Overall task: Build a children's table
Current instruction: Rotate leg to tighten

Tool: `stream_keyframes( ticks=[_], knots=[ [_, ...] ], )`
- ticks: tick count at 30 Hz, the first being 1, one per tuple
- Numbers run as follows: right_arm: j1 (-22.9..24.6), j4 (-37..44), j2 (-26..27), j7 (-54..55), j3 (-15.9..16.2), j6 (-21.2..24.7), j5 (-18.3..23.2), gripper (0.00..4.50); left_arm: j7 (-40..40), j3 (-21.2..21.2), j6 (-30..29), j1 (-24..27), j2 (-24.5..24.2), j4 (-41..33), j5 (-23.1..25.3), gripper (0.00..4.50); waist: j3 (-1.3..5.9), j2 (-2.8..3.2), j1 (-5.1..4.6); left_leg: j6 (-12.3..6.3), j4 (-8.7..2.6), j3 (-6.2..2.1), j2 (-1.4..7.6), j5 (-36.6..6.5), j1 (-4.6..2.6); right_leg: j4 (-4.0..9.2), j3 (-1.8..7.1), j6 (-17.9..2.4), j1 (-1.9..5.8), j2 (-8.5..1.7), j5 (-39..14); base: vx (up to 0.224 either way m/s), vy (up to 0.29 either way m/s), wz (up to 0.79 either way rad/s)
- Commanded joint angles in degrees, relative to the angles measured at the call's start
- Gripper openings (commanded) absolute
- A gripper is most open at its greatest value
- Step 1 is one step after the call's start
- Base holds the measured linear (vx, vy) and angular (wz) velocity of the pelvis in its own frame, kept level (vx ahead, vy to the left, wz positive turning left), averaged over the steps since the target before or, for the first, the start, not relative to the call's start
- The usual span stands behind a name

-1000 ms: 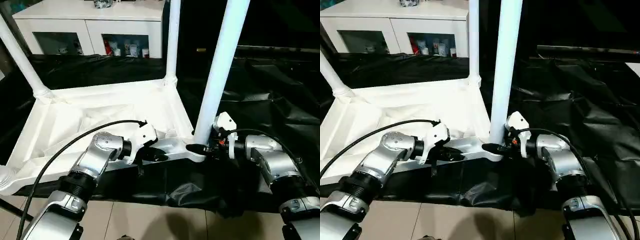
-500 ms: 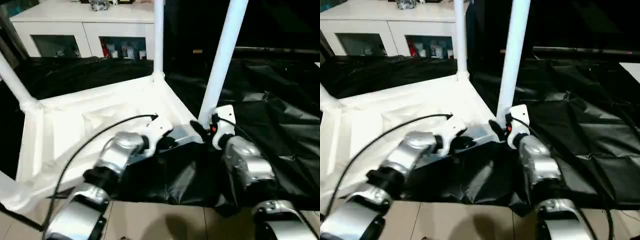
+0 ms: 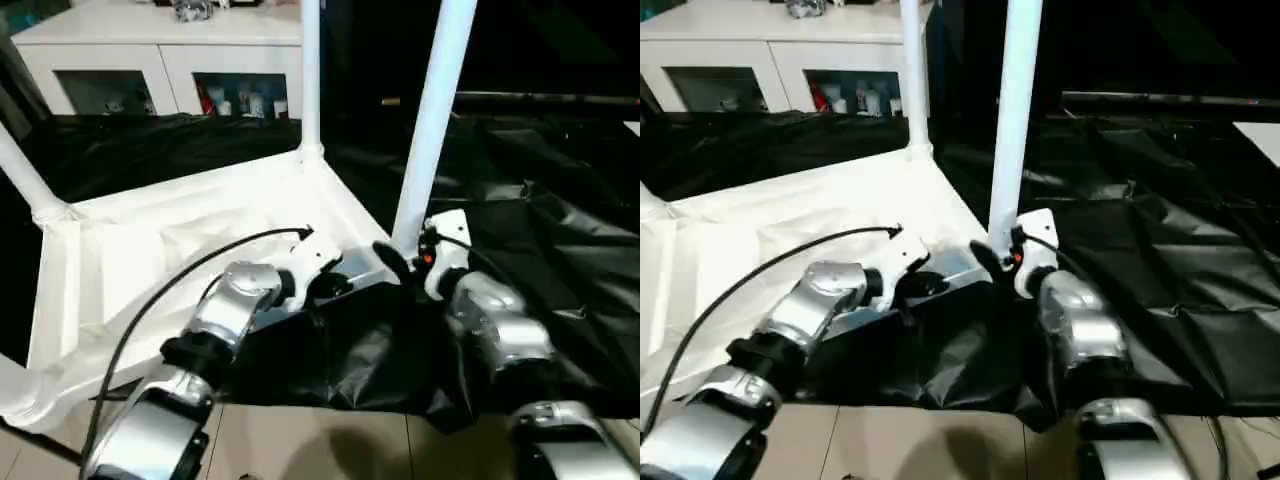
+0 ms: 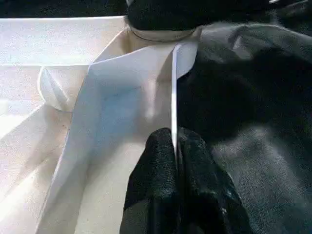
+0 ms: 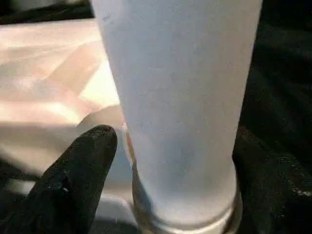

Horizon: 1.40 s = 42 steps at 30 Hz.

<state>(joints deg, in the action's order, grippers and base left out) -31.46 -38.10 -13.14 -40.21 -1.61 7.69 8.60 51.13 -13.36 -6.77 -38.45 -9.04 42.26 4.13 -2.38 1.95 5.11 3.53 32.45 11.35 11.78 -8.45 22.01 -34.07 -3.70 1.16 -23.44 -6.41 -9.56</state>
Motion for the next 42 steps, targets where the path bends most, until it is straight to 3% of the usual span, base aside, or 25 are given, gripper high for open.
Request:
stream_keyframes(
  ticks=[1, 6, 7, 16, 18, 19, 32, 34, 35, 38, 40, 41, 42],
  knots=[
    [0.69, 3.24, -0.67, -9.59, 4.12, 1.14, 1.33, 3.84, 1.72, 1.79, 3.07, 0.77, -0.02, -1.31, -3.50, 0.00, 3.55, -1.88, 0.31, -3.77, -3.18, -0.32, 0.76, -15.37, -0.53, 4.73, 1.52, -9.83, 2.52, -1.62, -18.59, 0.000, 0.000, 0.00],
    [1.14, 3.74, -6.88, -19.66, 6.21, 1.87, 1.03, 3.84, 7.33, 1.75, 2.96, 1.92, -2.65, -3.06, -4.87, 0.00, 3.74, -1.88, 0.67, -4.42, -2.93, -0.26, 1.00, -13.26, -0.57, 4.17, 1.35, -11.51, 2.70, -1.64, -15.91, 0.000, 0.000, 0.00],
    [1.08, 3.43, -7.63, -20.95, 6.45, 1.69, 0.57, 3.84, 8.33, 1.75, 3.00, 2.13, -2.97, -3.44, -5.07, 0.00, 3.69, -1.85, 0.64, -4.70, -2.89, -0.25, 1.00, -12.88, -0.32, 3.97, 1.34, -11.97, 2.77, -1.57, -15.12, 0.000, 0.000, 0.00],
    [-0.42, 0.81, -7.33, -20.92, 6.35, 0.65, -0.01, 3.84, 9.28, 1.88, 2.69, 2.45, -3.28, -4.01, -5.43, 0.00, 3.54, -1.91, 0.40, -3.71, -3.03, -0.26, 1.05, -15.02, -0.66, 4.31, 1.48, -11.56, 2.47, -1.69, -18.48, 0.000, 0.000, 0.00],
    [-0.42, 0.87, -7.35, -21.33, 6.50, 0.70, 0.11, 3.69, 9.50, 1.87, 2.61, 2.55, -3.34, -4.21, -5.48, 0.00, 3.59, -1.94, 0.41, -3.78, -2.99, -0.25, 1.03, -14.59, -0.62, 4.23, 1.48, -11.61, 2.52, -1.68, -17.90, 0.000, 0.000, 0.00],
    [-0.36, 0.84, -7.27, -21.93, 6.52, 0.83, 0.31, 3.60, 9.66, 1.82, 2.47, 2.67, -3.32, -4.41, -5.51, 0.00, 3.57, -2.23, 0.37, -3.95, -2.99, -0.22, 1.03, -14.29, -0.57, 4.20, 1.46, -11.68, 2.52, -1.63, -17.49, 0.000, 0.000, 0.00],
    [0.62, 0.85, -7.54, -22.03, 6.19, 0.95, 0.28, 2.55, 9.49, 2.05, 1.82, 2.95, -3.46, -4.79, -5.63, 0.00, 3.62, -1.94, 0.48, -4.01, -2.90, -0.19, 1.02, -14.12, -0.63, 4.12, 1.46, -11.91, 2.54, -1.60, -17.23, 0.000, 0.000, 0.00],
    [0.56, 0.02, -6.56, -18.63, 5.69, 0.53, -0.48, 2.47, 7.80, 2.38, 1.56, 2.66, -3.09, -4.18, -5.20, 0.00, 3.58, -1.90, 0.42, -3.88, -2.94, -0.20, 1.02, -14.11, -0.66, 4.15, 1.51, -11.87, 2.43, -1.63, -17.39, 0.000, 0.000, 0.00],
    [-0.08, -2.64, -3.84, -9.63, 3.98, -0.50, -1.85, 2.43, 3.51, 3.05, 1.23, 1.71, -2.01, -2.44, -4.14, 0.00, 3.54, -1.92, 0.25, -3.53, -3.01, -0.22, 1.01, -14.62, -0.72, 4.23, 1.52, -11.73, 2.30, -1.67, -18.20, 0.000, 0.000, 0.00],
    [-0.30, -3.52, -2.90, -6.58, 3.33, -0.71, -2.16, 2.40, 1.94, 3.25, 1.19, 1.40, -1.61, -1.87, -3.75, 0.00, 3.37, -1.98, -0.37, -2.10, -3.35, -0.52, 0.76, -16.23, -0.56, 4.62, 1.34, -10.12, 2.44, -1.71, -22.29, 0.000, 0.000, 0.00],
    [-0.94, -5.49, 1.02, 4.46, 0.55, 0.22, -2.06, 2.39, -4.86, 4.05, 0.82, -0.44, 0.67, 1.14, -2.56, 0.00, 3.30, -1.85, -0.47, -2.03, -3.37, -0.43, 0.88, -17.60, -0.95, 4.94, 1.53, -9.62, 1.99, -1.66, -23.34, 0.000, 0.000, 0.00],
    [-1.25, -6.40, 3.21, 10.20, -0.70, 0.72, -2.05, 2.38, -8.57, 4.48, 0.56, -1.59, 2.12, 2.81, -2.06, 0.00, 3.18, -1.62, -0.85, -0.75, -3.54, -0.52, 0.74, -19.13, -1.25, 5.18, 1.54, -9.30, 1.71, -1.56, -25.05, 0.000, 0.000, 0.00],
    [-1.64, -7.36, 5.85, 16.79, -1.83, 1.17, -2.23, 2.38, -12.27, 4.68, 0.67, -2.72, 3.80, 4.21, -1.47, 0.00, 3.32, -1.47, -0.82, -0.16, -3.63, -0.69, 0.76, -18.93, -1.26, 5.06, 1.47, -9.16, 1.92, -1.69, -25.03, 0.000, 0.000, 0.00]
  ],
)
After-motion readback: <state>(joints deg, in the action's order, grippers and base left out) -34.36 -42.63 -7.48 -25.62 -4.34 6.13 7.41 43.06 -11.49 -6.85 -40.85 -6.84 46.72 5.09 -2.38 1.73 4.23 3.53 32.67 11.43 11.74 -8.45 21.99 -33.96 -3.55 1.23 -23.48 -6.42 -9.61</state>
